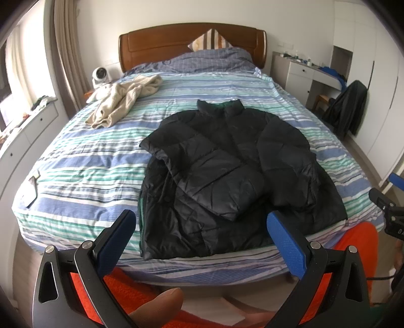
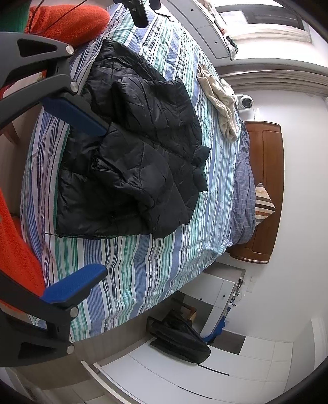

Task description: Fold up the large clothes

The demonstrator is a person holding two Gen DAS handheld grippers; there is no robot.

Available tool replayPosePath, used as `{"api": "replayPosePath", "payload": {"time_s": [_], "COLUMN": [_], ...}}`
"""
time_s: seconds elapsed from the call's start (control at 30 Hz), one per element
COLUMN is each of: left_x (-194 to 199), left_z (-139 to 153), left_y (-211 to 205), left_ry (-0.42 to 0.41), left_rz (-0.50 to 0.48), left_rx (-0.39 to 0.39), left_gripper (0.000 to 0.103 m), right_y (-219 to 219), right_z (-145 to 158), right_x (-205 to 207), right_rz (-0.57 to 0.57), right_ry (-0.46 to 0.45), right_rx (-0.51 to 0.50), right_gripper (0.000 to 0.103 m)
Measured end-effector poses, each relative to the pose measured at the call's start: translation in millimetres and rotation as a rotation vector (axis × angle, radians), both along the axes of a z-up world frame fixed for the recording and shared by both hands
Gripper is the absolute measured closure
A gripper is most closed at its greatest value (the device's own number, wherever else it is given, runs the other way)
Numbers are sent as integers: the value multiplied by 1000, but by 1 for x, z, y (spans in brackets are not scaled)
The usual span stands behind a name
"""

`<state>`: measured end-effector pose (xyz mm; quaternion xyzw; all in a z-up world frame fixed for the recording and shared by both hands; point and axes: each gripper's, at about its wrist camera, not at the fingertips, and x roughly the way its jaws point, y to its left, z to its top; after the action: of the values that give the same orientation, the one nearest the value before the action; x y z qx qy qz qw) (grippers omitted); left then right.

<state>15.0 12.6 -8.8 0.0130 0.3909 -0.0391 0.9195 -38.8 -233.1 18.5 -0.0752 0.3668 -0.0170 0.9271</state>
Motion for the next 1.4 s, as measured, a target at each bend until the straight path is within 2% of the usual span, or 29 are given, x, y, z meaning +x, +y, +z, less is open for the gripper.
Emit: {"api": "replayPosePath", "payload": {"time_s": [1.4], "left_x": [-2], "left_z": [-2], "left_y": [0], "left_ry": [1], "left_rz": [-2], "left_rx": [13], "left_gripper": [0], "right_y": [4], "right_z": [-2], "right_x": [2], "right_rz": [9], "right_ry": [16], "right_rx": [1], "right_gripper": [0]}}
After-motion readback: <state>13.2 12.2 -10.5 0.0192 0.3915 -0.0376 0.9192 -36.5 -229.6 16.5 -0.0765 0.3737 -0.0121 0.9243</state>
